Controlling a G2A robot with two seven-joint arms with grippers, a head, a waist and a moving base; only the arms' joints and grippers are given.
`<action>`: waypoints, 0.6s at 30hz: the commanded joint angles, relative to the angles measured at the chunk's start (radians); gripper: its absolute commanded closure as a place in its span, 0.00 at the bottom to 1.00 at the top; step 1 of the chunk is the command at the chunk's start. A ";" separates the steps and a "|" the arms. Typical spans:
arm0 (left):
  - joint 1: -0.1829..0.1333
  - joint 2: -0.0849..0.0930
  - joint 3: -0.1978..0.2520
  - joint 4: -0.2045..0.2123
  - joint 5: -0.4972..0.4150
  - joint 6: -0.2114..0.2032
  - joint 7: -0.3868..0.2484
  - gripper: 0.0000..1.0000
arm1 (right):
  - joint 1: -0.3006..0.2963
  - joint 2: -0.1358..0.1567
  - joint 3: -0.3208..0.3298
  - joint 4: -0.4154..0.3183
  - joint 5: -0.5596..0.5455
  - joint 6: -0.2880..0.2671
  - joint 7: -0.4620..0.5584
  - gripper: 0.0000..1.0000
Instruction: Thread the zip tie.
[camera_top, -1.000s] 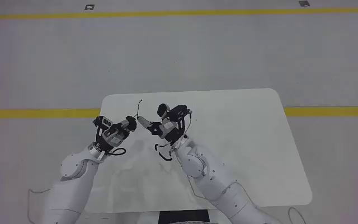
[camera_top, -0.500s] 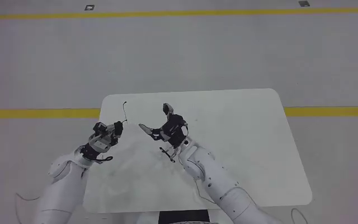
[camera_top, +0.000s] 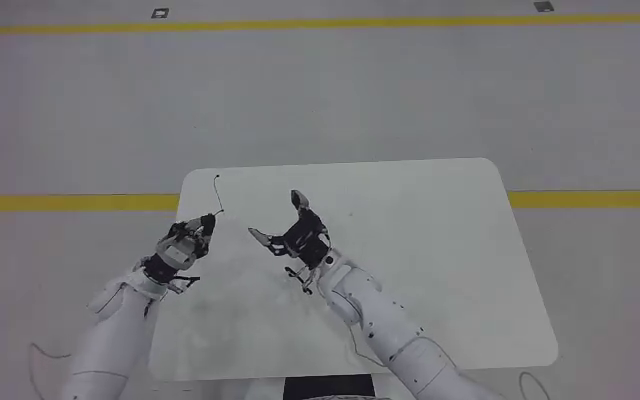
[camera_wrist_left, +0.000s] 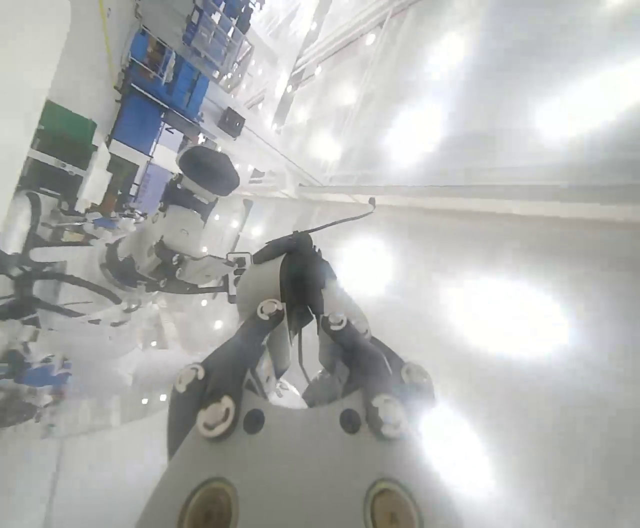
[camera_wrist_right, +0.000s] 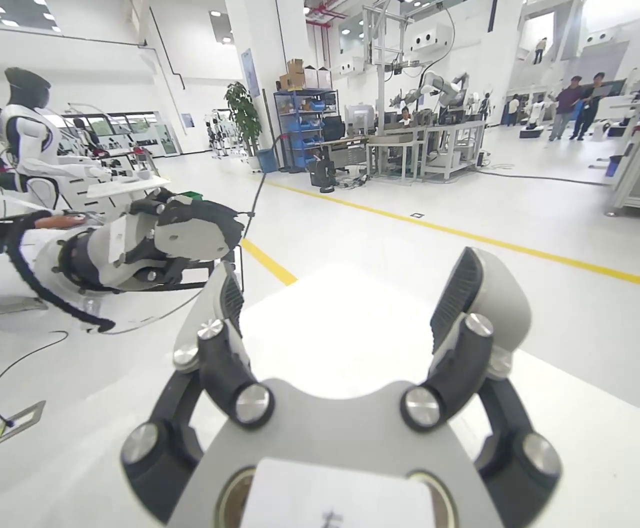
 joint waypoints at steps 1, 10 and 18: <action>0.014 0.002 -0.005 -0.014 -0.041 0.052 0.002 1.00 | 0.000 -0.002 -0.011 0.011 -0.004 0.007 -0.012 0.00; 0.042 0.013 0.026 -0.030 -0.093 0.064 0.002 1.00 | 0.032 -0.019 -0.062 0.064 0.004 0.033 -0.058 0.43; 0.042 0.013 0.026 -0.030 -0.093 0.064 0.002 1.00 | 0.060 -0.036 -0.104 0.107 -0.005 0.066 -0.063 0.62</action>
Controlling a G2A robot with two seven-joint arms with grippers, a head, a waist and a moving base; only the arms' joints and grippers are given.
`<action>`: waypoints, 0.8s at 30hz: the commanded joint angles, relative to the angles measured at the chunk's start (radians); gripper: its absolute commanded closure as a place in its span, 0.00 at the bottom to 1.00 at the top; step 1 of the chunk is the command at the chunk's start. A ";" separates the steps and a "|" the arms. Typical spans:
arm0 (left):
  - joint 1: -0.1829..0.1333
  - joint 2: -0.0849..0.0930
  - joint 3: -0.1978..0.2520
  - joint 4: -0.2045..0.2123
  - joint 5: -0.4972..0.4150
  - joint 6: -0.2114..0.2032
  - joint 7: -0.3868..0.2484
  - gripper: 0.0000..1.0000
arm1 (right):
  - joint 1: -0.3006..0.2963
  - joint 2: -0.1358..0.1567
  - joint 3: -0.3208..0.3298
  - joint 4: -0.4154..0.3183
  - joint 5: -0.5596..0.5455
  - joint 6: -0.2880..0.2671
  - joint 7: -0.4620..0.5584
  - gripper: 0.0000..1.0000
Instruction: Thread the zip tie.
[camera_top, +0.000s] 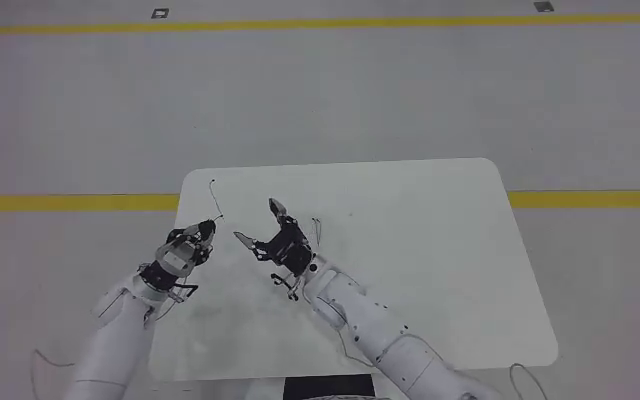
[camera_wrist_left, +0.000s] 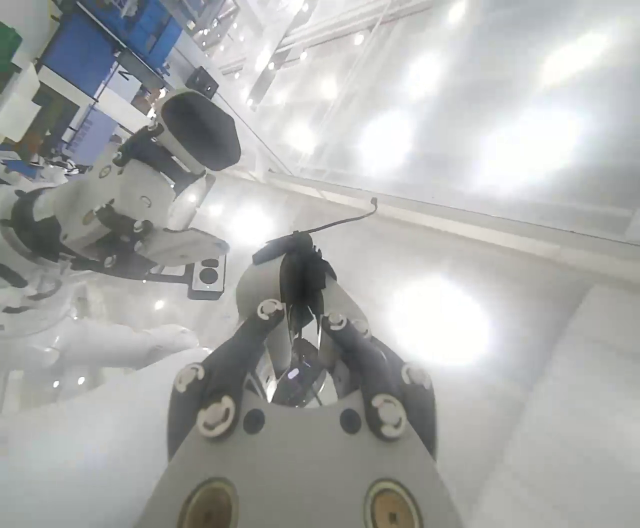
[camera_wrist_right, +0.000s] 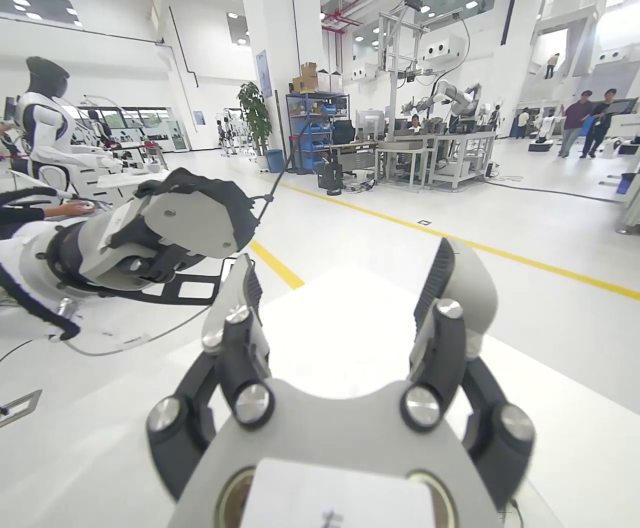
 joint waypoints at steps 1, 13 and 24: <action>0.000 0.000 0.000 0.000 0.000 0.000 0.000 1.00 | 0.006 -0.003 -0.008 0.008 -0.001 0.004 0.001 0.64; 0.000 0.000 0.000 0.000 0.000 0.000 0.000 1.00 | 0.028 -0.016 -0.042 0.024 -0.020 -0.003 -0.016 0.71; 0.000 0.000 0.000 0.000 0.000 0.000 0.000 1.00 | 0.037 -0.023 -0.059 0.022 -0.022 -0.014 -0.033 0.70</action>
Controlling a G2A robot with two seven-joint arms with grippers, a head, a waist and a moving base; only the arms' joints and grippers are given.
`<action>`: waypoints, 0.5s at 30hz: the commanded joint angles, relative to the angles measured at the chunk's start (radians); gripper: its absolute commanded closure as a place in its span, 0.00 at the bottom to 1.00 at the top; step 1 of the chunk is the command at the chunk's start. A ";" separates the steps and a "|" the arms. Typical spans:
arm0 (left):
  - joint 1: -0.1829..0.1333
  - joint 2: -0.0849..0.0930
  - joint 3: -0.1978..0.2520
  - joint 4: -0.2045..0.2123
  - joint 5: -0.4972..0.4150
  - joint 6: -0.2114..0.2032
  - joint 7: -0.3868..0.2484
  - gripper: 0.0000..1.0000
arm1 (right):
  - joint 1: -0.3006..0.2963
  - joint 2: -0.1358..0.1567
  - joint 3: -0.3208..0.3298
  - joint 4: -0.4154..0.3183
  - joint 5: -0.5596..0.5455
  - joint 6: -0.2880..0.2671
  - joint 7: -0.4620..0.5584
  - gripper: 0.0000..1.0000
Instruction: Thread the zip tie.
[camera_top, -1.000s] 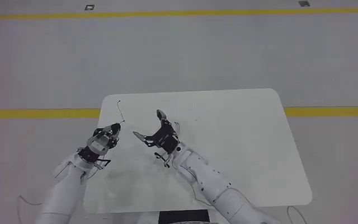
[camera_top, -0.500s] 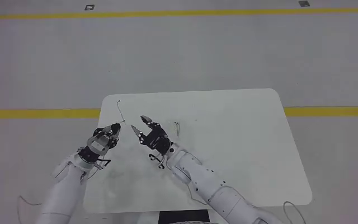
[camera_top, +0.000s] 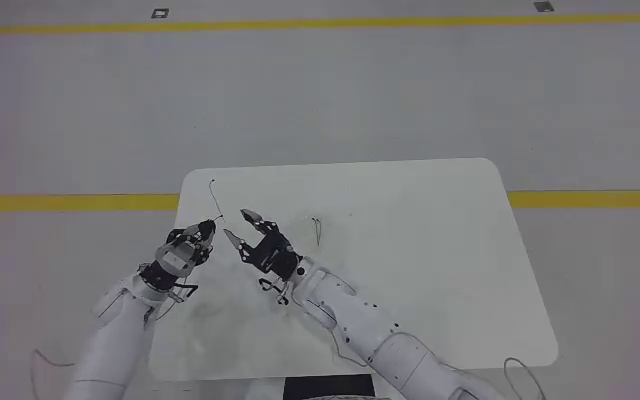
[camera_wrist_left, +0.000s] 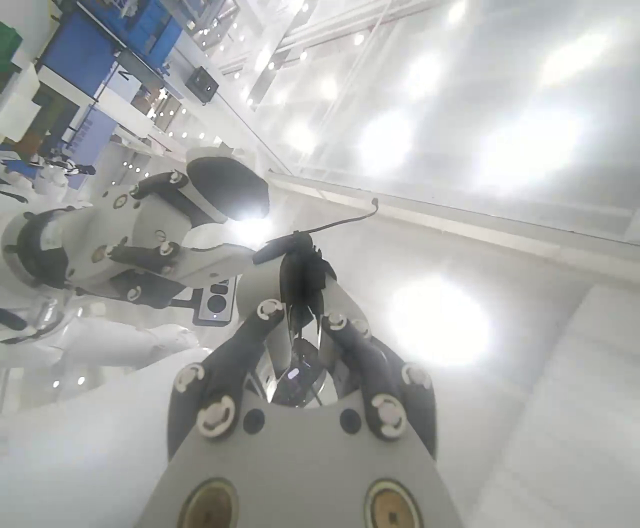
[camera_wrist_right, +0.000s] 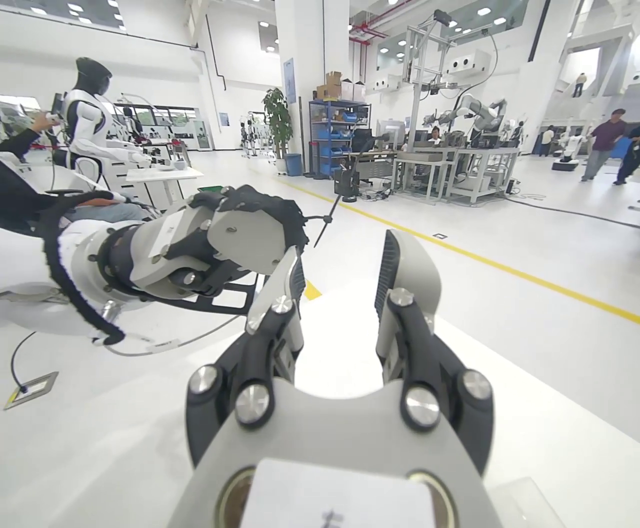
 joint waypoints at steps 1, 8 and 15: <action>0.000 0.000 0.000 0.000 0.000 0.000 0.000 1.00 | 0.003 -0.002 -0.002 0.002 0.000 0.000 -0.002 0.71; 0.000 0.000 0.000 0.000 0.000 0.000 0.000 1.00 | 0.015 -0.008 -0.011 0.014 0.003 -0.001 -0.004 0.74; 0.000 0.000 0.000 0.000 0.000 0.000 0.000 1.00 | 0.026 -0.015 -0.017 0.026 0.007 -0.001 -0.004 0.78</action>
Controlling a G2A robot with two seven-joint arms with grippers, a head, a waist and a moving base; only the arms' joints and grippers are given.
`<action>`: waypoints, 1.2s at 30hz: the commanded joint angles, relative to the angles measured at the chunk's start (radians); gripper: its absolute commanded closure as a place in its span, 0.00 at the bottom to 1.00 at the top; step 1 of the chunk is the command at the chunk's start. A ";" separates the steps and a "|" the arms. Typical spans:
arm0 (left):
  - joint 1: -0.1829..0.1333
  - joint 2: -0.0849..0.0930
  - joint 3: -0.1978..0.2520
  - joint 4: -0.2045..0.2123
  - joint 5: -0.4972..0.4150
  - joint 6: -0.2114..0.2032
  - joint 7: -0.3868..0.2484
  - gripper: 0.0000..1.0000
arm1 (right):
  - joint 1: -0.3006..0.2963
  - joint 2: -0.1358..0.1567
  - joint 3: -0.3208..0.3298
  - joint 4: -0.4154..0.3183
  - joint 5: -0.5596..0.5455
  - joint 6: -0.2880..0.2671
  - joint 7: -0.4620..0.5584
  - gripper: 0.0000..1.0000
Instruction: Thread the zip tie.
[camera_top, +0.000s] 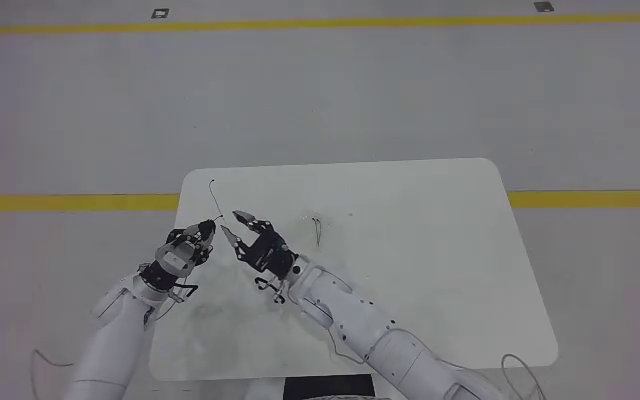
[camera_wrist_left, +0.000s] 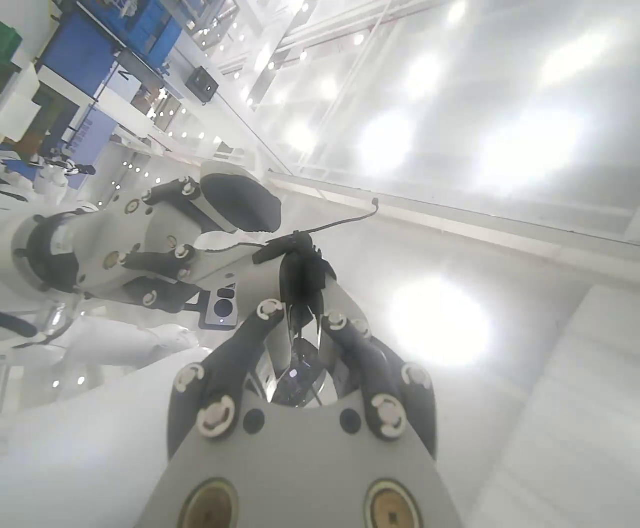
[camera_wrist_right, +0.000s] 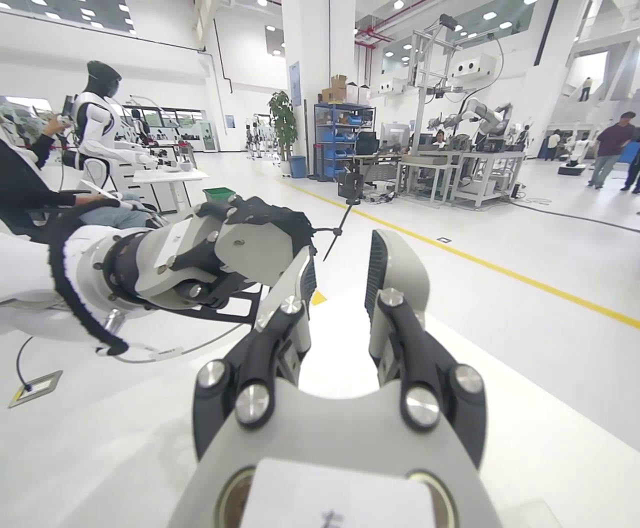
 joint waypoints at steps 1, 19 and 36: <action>0.000 0.000 0.000 0.000 0.000 0.000 0.000 1.00 | 0.003 -0.002 -0.001 0.003 0.000 0.000 0.000 0.79; 0.000 0.000 0.000 0.000 0.000 0.000 0.000 1.00 | 0.014 -0.010 -0.003 0.017 -0.011 0.009 0.008 1.00; 0.000 0.000 0.000 0.000 0.000 0.000 0.000 1.00 | -0.018 0.005 0.027 0.010 -0.050 0.014 0.013 1.00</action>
